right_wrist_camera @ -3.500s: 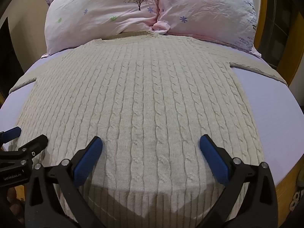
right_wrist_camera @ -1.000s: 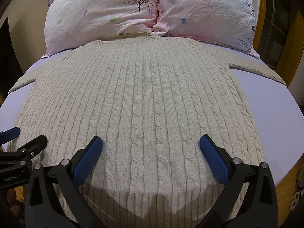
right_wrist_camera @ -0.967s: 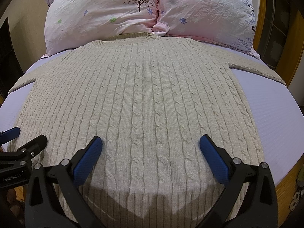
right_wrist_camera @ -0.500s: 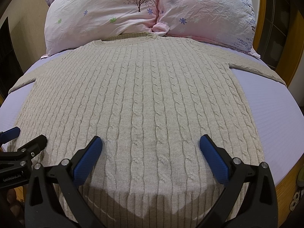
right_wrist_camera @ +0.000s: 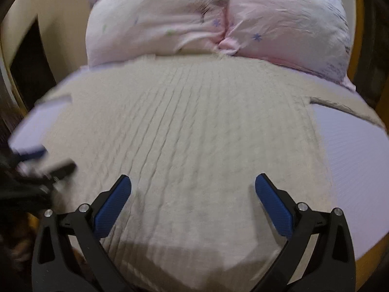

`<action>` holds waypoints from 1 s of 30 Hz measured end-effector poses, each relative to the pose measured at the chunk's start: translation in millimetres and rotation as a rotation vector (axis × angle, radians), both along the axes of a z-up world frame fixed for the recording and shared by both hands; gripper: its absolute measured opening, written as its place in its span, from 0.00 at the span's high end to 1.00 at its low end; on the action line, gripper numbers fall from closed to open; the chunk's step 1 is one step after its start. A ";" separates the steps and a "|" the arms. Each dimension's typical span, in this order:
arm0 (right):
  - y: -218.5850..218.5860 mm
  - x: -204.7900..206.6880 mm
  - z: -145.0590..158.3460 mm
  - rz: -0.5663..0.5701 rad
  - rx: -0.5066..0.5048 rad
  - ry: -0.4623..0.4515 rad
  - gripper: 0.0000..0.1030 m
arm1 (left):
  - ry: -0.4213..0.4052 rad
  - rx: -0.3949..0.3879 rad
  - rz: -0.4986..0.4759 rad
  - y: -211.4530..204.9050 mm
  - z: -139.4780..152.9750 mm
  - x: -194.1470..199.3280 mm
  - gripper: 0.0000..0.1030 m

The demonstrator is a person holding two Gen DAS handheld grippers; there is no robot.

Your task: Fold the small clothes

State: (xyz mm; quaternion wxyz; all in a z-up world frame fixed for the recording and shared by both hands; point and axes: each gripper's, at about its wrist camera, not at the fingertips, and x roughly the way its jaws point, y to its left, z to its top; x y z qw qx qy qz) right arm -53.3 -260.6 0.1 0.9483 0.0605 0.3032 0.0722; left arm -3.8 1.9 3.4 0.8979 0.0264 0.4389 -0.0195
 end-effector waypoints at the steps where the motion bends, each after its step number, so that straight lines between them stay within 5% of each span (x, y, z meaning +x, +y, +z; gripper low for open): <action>1: -22.3 -0.2 13.2 -0.054 0.034 -0.035 0.02 | 0.003 -0.002 -0.009 0.7 0.3 1.9 0.01; 9: -252.3 62.0 42.8 -0.557 0.391 0.008 0.04 | -0.080 -0.061 -0.027 24.2 19.1 19.9 0.01; 13: -330.7 93.8 28.3 -0.693 0.531 0.054 0.34 | -0.217 -0.082 0.014 48.6 39.4 24.8 0.01; 16: -375.0 110.1 14.4 -0.797 0.580 0.084 0.45 | -0.307 -0.126 0.059 72.5 50.6 33.7 0.01; 23: -420.3 137.7 -24.7 -0.914 0.684 0.158 0.55 | -0.365 -0.185 0.183 118.6 61.5 61.5 0.01; 27: -427.7 140.6 -29.4 -0.942 0.679 0.110 0.57 | -0.379 -0.170 0.217 135.8 63.9 68.0 0.01; 30: -434.5 144.1 -33.7 -0.961 0.644 0.115 0.83 | -0.383 -0.203 0.235 148.2 59.8 65.0 0.01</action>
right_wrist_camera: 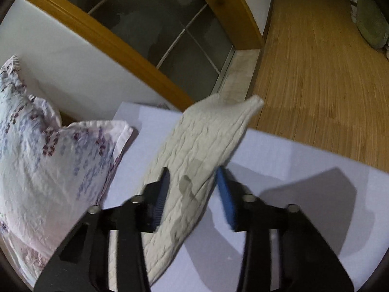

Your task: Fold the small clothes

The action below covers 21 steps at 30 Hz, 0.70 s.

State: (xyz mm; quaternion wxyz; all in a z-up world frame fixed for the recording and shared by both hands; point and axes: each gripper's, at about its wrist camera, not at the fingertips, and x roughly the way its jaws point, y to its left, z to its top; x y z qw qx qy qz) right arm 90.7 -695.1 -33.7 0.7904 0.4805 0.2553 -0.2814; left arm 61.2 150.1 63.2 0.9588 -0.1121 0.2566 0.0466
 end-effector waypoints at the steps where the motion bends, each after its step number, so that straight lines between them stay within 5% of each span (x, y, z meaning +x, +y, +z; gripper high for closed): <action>1: -0.9 0.9 -1.1 0.004 -0.005 -0.005 0.92 | 0.000 -0.028 0.008 6.7 -1.9 1.9 0.01; 7: 81.9 4.5 81.1 0.169 -0.360 -0.157 0.93 | 0.007 -0.202 0.075 57.2 -14.4 6.5 0.01; 13: 279.4 34.2 151.1 0.658 -0.588 -0.348 0.93 | 0.037 -0.353 0.145 100.2 -24.5 12.0 0.01; 18: 452.3 62.2 120.2 1.125 -0.601 -0.323 0.90 | 0.090 -0.464 0.202 128.5 -34.4 18.7 0.01; 21: 531.6 72.4 70.2 1.385 -0.522 -0.160 0.70 | 0.121 -0.512 0.231 142.9 -40.5 25.2 0.01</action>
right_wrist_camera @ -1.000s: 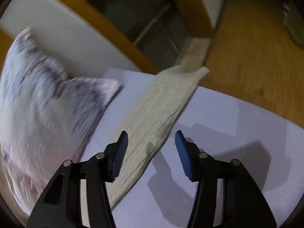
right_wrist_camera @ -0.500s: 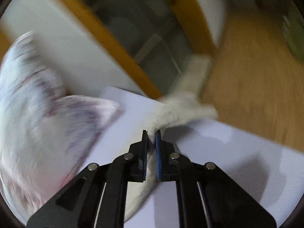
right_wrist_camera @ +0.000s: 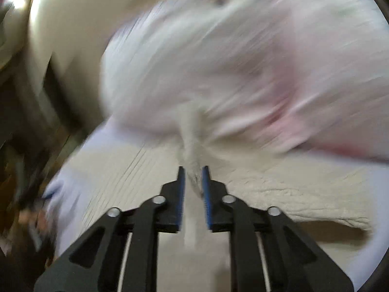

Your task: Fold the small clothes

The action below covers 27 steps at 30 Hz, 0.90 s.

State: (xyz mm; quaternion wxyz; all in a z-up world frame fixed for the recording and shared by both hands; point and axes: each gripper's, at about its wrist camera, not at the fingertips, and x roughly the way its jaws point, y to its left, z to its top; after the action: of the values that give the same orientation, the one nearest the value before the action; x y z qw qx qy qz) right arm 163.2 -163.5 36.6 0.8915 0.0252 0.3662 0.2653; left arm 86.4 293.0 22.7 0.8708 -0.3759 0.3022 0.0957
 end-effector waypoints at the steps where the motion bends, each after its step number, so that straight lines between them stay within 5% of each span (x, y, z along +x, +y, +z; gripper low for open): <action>1: 12.0 -2.6 -11.6 0.031 -0.012 0.042 0.58 | 0.017 -0.019 0.010 5.8 -2.5 2.7 0.01; 6: -23.7 -23.1 0.9 -0.060 0.038 -0.020 0.29 | 0.085 -0.130 0.062 32.2 -11.8 16.2 0.06; 15: -106.1 -43.2 16.5 -0.222 0.146 -0.015 0.24 | 0.057 -0.247 0.210 92.8 -19.4 44.3 0.16; 17: -114.3 -46.6 17.9 -0.237 0.171 -0.018 0.23 | 0.055 -0.250 0.231 102.9 -21.1 49.0 0.26; 20: -128.1 -50.6 17.8 -0.259 0.200 -0.029 0.23 | 0.104 -0.235 0.258 117.2 -24.4 60.0 0.58; 22: -135.3 -53.5 19.6 -0.265 0.205 -0.039 0.23 | 0.164 -0.172 0.258 117.7 -20.0 69.8 0.88; 24: -140.8 -54.5 20.0 -0.273 0.206 -0.050 0.23 | 0.155 -0.063 0.225 100.6 1.5 79.2 0.92; 27: -147.3 -53.4 23.1 -0.290 0.212 -0.064 0.23 | 0.069 0.271 0.024 11.5 65.6 105.0 0.93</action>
State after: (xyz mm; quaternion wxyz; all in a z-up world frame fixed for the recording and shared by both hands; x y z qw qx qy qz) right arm 109.8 -310.8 59.7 0.9241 0.1630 0.3000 0.1719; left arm 191.4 304.5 88.3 0.9014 -0.2548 0.3120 0.1588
